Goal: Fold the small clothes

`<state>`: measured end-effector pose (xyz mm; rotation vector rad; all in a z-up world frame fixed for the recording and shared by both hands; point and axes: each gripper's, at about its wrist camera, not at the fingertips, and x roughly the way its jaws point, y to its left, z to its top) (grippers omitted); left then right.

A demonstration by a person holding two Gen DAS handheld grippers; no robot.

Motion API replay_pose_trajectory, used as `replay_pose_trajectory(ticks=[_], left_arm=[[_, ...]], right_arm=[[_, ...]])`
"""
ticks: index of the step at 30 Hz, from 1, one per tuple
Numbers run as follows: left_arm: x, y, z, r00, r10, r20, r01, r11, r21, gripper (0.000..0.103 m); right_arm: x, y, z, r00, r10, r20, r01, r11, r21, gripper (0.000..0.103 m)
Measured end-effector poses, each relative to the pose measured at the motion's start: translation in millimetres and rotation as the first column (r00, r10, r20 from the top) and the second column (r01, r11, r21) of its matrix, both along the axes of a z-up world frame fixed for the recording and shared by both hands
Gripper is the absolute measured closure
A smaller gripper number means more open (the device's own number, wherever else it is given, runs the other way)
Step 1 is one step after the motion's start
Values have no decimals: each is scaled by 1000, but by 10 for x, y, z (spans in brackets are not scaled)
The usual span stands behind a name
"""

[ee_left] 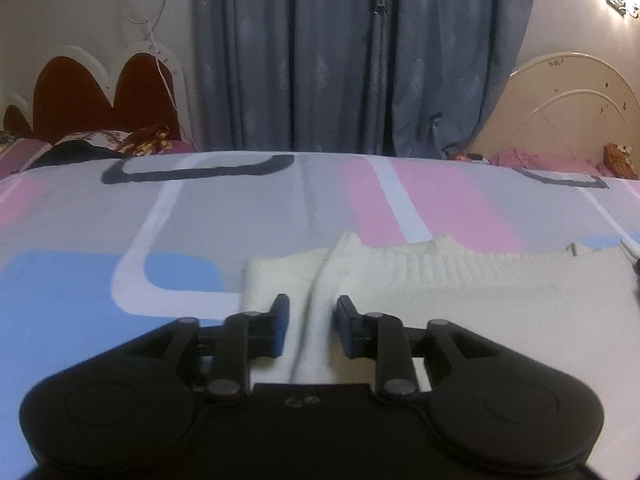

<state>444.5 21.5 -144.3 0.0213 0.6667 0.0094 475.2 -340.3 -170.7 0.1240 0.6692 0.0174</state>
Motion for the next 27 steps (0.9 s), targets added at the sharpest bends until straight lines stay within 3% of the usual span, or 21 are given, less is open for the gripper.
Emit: replay_pose_trajectory(ticks=[2,5,10,16,21,27], left_arm=[[-94,50,65,1000,5,10,-5,1000,-13,64],[-238,49,194,999,-17,35,19,998,-56,61],[-409,-268,251,990,-131,58,135,988,-72,56],[-255,-423,-33,987,-144,-74,136,986,-100,56],[-348,-248,-126,992,-121,-48,119,992,-49,55],[-422,-125,-94,994,-92,-59,90,995,-37,56]], right_arm=[[-75,-48,75,1000,-13,16,12,1000,15,94],[-240,-38,199,999,-7,38,5,999,54,84],[-451,364,260,992,124,25,-126,988,89,83],[-494,913,106,971,236,-30,-234,970,58,83],[-566,728,-66,984,176,-40,-177,984,-11,83],[-687,302,-102,996,77,-43,-78,997,-24,83]])
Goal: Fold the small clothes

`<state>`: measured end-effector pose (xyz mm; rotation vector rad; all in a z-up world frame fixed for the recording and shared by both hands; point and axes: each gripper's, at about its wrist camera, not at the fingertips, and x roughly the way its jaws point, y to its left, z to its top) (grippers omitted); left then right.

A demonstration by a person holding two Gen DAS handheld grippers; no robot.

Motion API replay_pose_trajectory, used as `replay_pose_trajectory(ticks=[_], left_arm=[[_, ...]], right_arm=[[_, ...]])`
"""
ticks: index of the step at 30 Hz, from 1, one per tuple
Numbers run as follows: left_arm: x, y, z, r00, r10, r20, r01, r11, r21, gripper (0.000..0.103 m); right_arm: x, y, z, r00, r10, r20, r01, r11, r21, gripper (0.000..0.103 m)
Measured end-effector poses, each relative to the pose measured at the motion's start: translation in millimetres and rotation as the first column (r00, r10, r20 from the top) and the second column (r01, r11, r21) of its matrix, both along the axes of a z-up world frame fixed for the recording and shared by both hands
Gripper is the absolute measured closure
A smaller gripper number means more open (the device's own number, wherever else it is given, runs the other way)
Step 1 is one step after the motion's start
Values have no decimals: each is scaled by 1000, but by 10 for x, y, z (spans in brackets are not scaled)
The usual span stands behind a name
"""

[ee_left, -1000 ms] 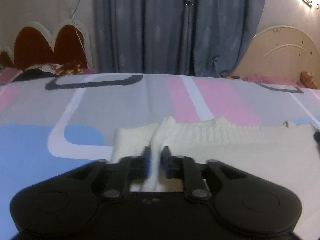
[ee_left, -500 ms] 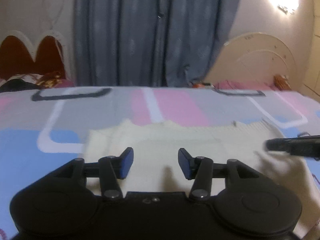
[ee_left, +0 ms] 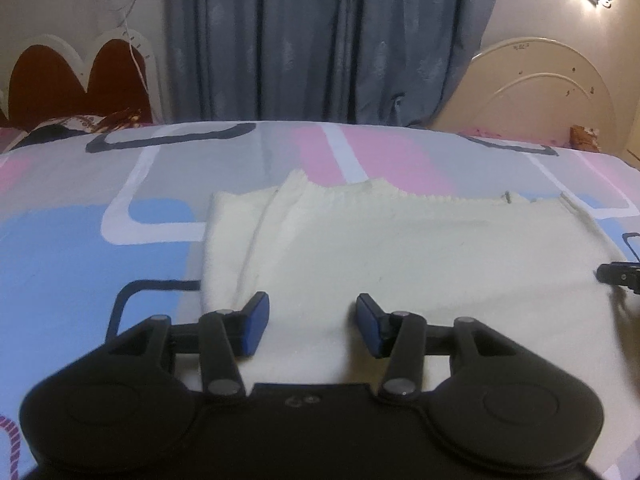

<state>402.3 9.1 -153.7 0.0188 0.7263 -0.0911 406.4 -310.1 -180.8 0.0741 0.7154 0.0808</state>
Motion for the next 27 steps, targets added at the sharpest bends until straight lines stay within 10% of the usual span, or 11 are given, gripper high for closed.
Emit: replay_pose_trajectory(ticks=[16,27], left_arm=[[-488,-326,38,997,-38,-65,39,999,13,56],[-784,-31,-39,996,1,-89,3,999,41,54]], right_arm=[[-572,607,207,993,113,-19,-113,993,19,82],[-860,118,-6,997,-19,-71,16,999,-52,82]])
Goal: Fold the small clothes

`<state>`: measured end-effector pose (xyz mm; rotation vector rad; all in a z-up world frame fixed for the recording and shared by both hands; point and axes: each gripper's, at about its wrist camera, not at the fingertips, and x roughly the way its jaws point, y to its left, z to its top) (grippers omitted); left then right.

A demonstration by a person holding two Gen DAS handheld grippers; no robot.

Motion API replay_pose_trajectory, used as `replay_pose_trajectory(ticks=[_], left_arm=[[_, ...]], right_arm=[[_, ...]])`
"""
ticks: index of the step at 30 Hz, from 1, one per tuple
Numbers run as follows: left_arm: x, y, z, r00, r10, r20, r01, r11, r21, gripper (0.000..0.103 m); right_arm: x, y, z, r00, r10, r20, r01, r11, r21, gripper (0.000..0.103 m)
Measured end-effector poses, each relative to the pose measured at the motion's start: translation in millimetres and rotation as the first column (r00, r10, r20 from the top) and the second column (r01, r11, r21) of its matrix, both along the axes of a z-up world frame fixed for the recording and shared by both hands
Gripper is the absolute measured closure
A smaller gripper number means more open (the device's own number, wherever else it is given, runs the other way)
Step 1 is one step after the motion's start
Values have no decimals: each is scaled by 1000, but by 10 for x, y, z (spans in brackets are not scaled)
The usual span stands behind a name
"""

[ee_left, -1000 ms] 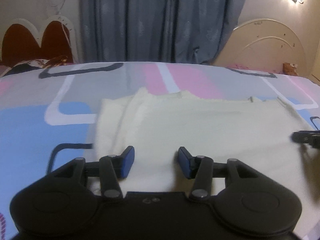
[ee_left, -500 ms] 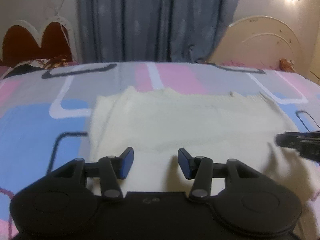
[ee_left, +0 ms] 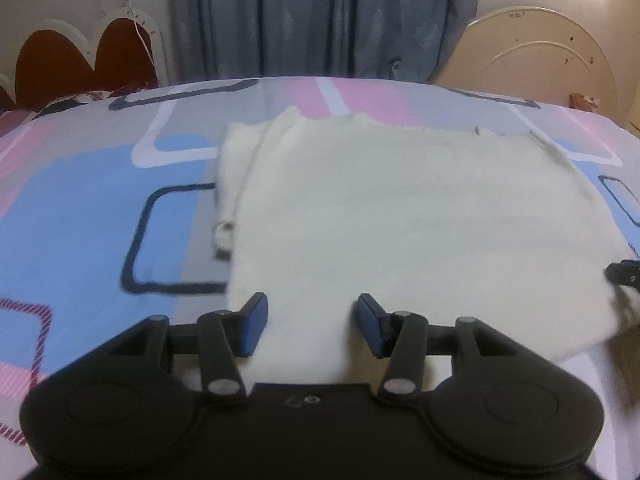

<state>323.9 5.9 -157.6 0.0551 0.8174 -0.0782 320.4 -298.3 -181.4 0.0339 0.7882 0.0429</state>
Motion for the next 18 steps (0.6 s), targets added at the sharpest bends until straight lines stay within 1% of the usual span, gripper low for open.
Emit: replay_pose_trajectory(ticks=[3,5,6,9,12,14,16,18], left_arm=[[-90,-1,47,1000,5,3,-5,1000,-3,55],[-157,-29,102,1000,-1,14,2,1000,-28,55],[-185,-64,116,1000,-12,18,13,1000,-28,55],[-241,-137,88,999,-30,16,31,999,-19,54],[-247,-158,-3,1000,-25,-1,25,1000,-9,52],[-240,-149,-40,1000,-21,1,21,1000,-11,50],[-233,-158,-38,1000,-18,-4,18,1000,-8,49],[-196,-157,-38,1000,-13,-9,13,1000,-9,46]], right_arm=[[-109,-22,60,999,-37,5,36,999,36,82],[-212,25,122,999,-34,24,32,996,85,82],[-242,75,139,999,-27,25,24,995,94,82],[-281,247,137,1000,-2,19,1,996,89,81],[-328,380,129,1000,8,18,-10,996,89,81],[-324,410,101,1000,14,4,-14,997,76,80],[-307,394,40,1000,16,-12,-16,998,59,72],[-304,360,24,1000,28,-11,-27,998,61,71]])
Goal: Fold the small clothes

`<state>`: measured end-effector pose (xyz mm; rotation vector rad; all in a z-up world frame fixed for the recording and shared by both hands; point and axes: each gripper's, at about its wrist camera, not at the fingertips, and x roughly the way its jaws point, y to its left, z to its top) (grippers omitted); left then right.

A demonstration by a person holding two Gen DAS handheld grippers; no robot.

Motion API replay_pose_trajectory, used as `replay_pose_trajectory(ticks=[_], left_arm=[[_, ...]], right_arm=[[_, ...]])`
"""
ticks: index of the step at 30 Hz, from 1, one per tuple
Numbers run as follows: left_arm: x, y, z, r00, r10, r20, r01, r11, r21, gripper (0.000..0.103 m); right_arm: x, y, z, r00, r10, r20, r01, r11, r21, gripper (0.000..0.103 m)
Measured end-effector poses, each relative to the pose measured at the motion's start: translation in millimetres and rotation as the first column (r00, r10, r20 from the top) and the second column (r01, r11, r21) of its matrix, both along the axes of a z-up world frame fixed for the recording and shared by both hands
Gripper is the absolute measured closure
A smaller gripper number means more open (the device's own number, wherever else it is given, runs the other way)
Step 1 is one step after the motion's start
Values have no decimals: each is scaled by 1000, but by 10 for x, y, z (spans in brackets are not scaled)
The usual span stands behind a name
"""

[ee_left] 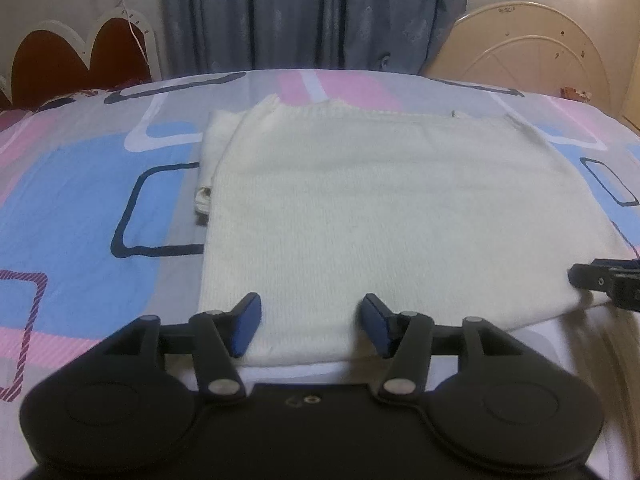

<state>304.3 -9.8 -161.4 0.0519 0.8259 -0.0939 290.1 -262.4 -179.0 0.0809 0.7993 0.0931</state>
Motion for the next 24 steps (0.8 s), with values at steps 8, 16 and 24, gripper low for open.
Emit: replay_pose_trajectory(ticks=[8,16,24], left_arm=[[65,-22,4,999,24,-23,-24,1000,5,42],[69,-23,54,995,92,-46,-93,995,-26,34],[-137,128,165,982,165,-89,-176,975,-133,28]], right_arm=[[57,-72,46,996,91,-15,-91,996,3,67],[198,-1,220,985,157,68,-159,987,29,46],[269,106,220,984,159,78,-164,984,65,46]])
